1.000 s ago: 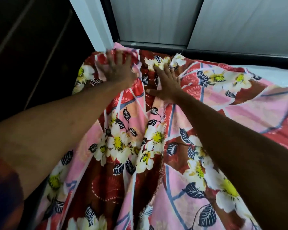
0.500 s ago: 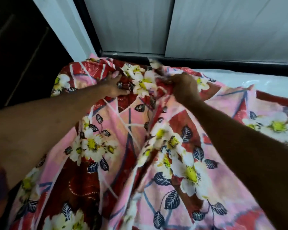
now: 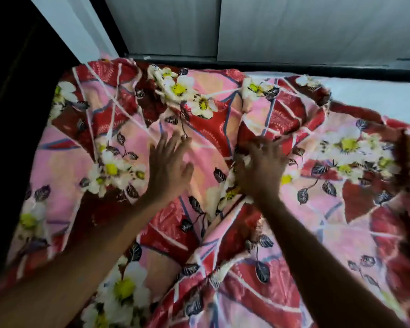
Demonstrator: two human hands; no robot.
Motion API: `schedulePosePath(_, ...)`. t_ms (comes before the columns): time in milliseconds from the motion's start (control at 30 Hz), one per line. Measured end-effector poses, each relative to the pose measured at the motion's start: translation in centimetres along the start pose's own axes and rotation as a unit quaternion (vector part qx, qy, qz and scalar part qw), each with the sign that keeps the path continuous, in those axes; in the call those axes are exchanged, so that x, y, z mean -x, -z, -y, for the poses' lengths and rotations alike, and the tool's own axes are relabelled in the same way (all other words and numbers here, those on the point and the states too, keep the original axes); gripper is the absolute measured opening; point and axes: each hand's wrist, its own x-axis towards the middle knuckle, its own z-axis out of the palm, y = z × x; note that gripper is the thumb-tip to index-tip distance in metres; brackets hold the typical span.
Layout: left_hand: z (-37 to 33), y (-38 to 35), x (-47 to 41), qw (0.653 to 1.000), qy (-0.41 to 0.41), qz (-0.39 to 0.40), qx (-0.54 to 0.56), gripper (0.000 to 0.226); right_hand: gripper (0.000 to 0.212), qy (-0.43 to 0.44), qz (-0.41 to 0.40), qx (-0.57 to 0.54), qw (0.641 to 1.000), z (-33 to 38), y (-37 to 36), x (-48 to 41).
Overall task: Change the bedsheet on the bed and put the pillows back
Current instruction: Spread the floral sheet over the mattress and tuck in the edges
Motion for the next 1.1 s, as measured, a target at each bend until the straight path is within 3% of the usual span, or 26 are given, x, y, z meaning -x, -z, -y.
schedulePosePath(67,-0.2,0.7,7.5,0.999,0.025,-0.003,0.025,0.056,0.021,0.117,0.064,-0.038,0.990,4.3,-0.4,6.0)
schedulePosePath(200,1.3,3.5,23.4,0.994,0.105,0.012,0.029,0.052,0.025,0.273,0.234,-0.075,0.930,10.0,-0.6,17.1)
schedulePosePath(300,3.0,6.3,33.5,0.984,0.172,0.041,-0.028,0.050,0.028,0.322,0.331,-0.067,0.884,11.9,-0.2,22.6)
schedulePosePath(400,3.5,8.8,39.6,0.962,0.259,0.063,-0.059,0.049,0.044,0.363,0.387,-0.080,0.844,14.5,0.2,25.9)
schedulePosePath(500,2.6,9.9,43.4,0.938,0.332,0.051,-0.088,0.052,0.052,0.415,0.482,-0.045,0.770,16.9,0.9,28.6)
schedulePosePath(567,2.5,9.8,45.8,0.910,0.405,0.044,-0.080,0.061,0.052,0.459,0.497,-0.033,0.735,18.2,1.2,30.9)
schedulePosePath(667,3.5,9.1,47.7,0.889,0.453,0.047,-0.035,0.075,0.049,0.475,0.501,-0.038,0.722,20.0,1.3,34.6)
schedulePosePath(833,6.2,9.4,48.1,0.913,0.396,0.086,-0.036,0.068,0.032,0.463,0.534,0.021,0.707,22.5,1.9,38.4)
schedulePosePath(900,7.4,9.7,48.9,0.913,0.396,0.090,-0.030,0.070,0.035,0.501,0.578,0.033,0.643,22.9,2.3,39.0)
schedulePosePath(967,9.0,9.6,49.6,0.918,0.381,0.108,-0.034,0.073,0.036,0.503,0.679,0.053,0.532,22.2,2.8,39.0)
schedulePosePath(1033,10.0,10.1,50.1,0.925,0.357,0.122,-0.037,0.073,0.034,0.477,0.760,0.145,0.418,20.1,3.4,39.0)
schedulePosePath(1067,10.2,10.4,50.4,0.929,0.347,0.126,-0.029,0.072,0.029,0.454,0.783,0.192,0.380,18.7,3.7,38.8)
schedulePosePath(1100,10.2,10.9,50.4,0.930,0.344,0.128,-0.022,0.072,0.021,0.421,0.787,0.253,0.372,16.7,4.1,38.5)
